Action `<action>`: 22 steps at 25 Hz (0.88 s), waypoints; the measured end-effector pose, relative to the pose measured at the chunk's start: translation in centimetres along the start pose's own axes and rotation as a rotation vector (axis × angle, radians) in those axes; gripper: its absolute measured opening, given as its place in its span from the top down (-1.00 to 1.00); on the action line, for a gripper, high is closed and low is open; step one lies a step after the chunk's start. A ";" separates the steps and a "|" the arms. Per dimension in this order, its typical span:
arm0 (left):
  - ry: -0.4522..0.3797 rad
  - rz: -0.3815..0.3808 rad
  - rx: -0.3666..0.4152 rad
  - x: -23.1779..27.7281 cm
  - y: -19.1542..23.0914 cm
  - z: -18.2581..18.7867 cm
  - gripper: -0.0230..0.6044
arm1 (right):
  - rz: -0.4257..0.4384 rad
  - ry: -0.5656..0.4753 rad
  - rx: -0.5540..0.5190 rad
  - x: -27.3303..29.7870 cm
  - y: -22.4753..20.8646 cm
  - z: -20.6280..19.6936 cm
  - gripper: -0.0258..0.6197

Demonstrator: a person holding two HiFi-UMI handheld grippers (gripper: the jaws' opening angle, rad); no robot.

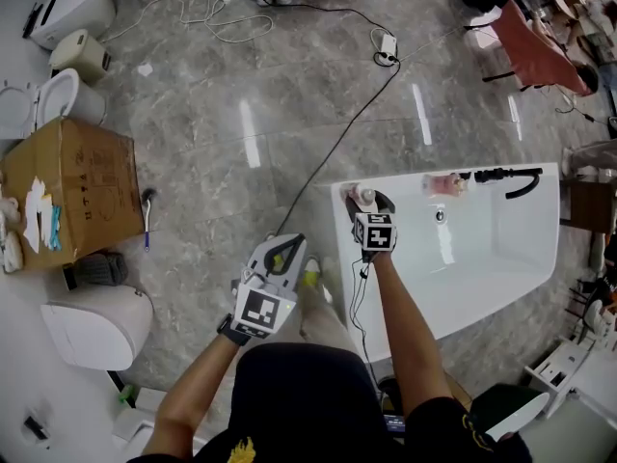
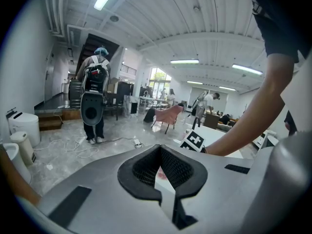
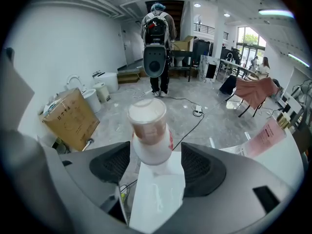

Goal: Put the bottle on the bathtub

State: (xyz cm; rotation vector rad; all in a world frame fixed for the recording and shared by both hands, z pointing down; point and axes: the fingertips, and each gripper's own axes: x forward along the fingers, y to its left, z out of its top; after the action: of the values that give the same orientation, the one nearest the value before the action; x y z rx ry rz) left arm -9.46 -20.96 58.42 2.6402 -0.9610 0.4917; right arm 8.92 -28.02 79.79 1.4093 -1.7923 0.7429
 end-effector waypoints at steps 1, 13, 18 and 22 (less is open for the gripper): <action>0.001 -0.006 0.007 -0.1 0.0 0.0 0.87 | 0.002 0.002 0.006 -0.2 0.1 -0.1 -0.08; 0.039 -0.175 0.116 -0.9 -1.7 0.7 0.87 | -0.037 -0.120 -0.006 -10.2 3.6 0.8 0.17; 0.056 -0.280 0.239 0.3 -4.3 1.2 0.87 | -0.114 -0.273 0.111 -19.1 5.0 -0.6 0.49; 0.017 -0.325 0.347 -0.8 -7.2 4.7 0.87 | -0.202 -0.380 0.213 -26.4 5.4 -3.0 0.92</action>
State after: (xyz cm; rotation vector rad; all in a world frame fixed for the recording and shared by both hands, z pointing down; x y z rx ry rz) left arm -4.23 -16.97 52.82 3.0142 -0.4543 0.6471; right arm 7.80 -9.76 59.71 1.9482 -1.8508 0.6014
